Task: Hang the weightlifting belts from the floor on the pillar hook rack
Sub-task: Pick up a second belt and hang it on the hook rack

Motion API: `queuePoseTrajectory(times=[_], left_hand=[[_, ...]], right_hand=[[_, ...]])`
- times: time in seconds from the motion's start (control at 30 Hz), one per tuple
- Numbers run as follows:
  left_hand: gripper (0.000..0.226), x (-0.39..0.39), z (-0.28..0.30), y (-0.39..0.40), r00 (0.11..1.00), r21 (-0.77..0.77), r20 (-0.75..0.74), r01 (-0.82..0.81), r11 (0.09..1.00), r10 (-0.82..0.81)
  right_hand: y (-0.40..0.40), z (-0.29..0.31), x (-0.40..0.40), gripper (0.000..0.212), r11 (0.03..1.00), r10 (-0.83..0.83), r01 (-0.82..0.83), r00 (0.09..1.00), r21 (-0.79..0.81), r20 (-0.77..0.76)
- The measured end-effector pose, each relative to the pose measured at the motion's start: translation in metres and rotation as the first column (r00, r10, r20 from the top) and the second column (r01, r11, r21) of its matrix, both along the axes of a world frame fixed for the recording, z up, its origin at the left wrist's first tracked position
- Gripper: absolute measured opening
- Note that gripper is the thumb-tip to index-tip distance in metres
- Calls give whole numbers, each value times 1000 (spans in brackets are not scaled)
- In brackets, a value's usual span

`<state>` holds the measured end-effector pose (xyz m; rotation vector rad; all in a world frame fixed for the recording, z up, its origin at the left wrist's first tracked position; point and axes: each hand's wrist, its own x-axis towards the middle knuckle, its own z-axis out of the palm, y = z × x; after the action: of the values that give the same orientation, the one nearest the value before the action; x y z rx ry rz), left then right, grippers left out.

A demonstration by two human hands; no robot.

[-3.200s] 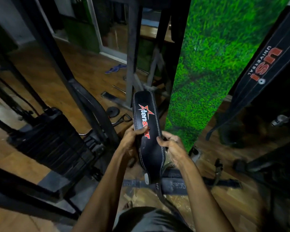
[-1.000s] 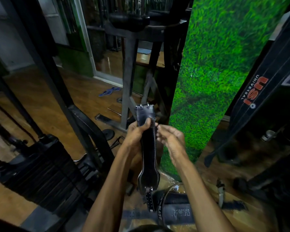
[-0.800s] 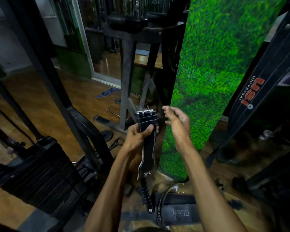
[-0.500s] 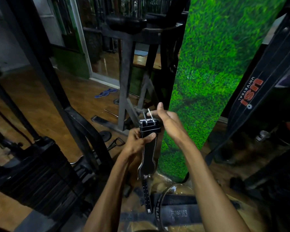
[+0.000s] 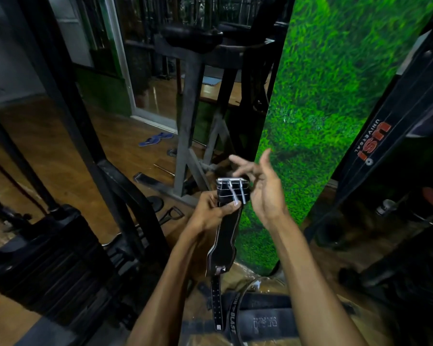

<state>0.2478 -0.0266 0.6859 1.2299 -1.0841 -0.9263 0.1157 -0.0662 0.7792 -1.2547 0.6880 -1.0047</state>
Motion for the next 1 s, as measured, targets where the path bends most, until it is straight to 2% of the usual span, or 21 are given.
queuePoseTrajectory(times=[0.03,0.07,0.13,0.17,0.2,0.23,0.3,0.37,0.43,0.47,0.57,0.63,0.67,0.73,0.8,0.83,0.9,1.0], left_hand=[[21,2,-1,0,1000,6,-10,-1,1000,1],[21,3,-2,0,1000,8,-16,-2,1000,2],[21,6,-2,-1,999,1,-38,-1,1000,1],[22,7,-3,-2,999,0,-51,0,1000,0],[23,8,-3,-3,998,1,-57,5,1000,-5],[25,9,-3,-4,998,4,-61,10,1000,-10],[31,10,-3,-5,996,6,-85,33,999,-32],[25,11,-2,-6,992,12,-117,49,999,-47],[13,12,0,-8,989,15,-137,58,998,-56],[14,13,2,-10,987,14,-153,61,998,-58],[24,16,11,-15,979,-4,-188,81,997,-81],[41,24,16,-14,963,-26,-248,101,995,-104],[45,29,18,-13,956,-27,-284,71,997,-75],[35,44,23,-10,945,-34,-319,-88,996,73],[17,54,34,-11,948,-144,-268,-215,966,172],[11,55,43,-12,958,-232,-234,-220,948,165],[9,48,65,-18,976,-360,-182,-180,915,120],[11,29,94,-35,988,-418,-150,-88,904,27]], right_hand=[[-1,0,-1,73,998,-54,50,994,44,91],[-3,1,-2,67,992,-123,121,991,38,57],[-9,-2,-2,50,979,-205,202,953,-35,-224],[-11,-6,-1,44,984,-175,178,915,-24,-363],[-12,-8,-1,41,988,-129,153,888,18,-440],[-13,-10,-1,38,987,-102,146,887,64,-451],[-13,-11,1,24,983,-121,158,940,92,-318],[-13,-7,4,13,980,-192,197,962,7,-193],[-14,-5,8,9,943,-315,289,934,-163,-170],[-15,-5,10,9,913,-378,340,912,-225,-157],[-15,-6,14,7,863,-469,435,879,-257,-85],[-16,-6,15,9,837,-505,477,862,-268,-45],[-18,-6,15,8,822,-524,497,851,-277,-28],[-21,-4,12,9,804,-545,520,838,-287,-8],[-23,-2,11,14,795,-555,529,832,-297,-5],[-23,0,11,16,792,-559,531,829,-303,-7],[-24,3,11,17,782,-571,541,821,-310,-5],[-29,9,7,9,755,-609,582,793,-302,9]])
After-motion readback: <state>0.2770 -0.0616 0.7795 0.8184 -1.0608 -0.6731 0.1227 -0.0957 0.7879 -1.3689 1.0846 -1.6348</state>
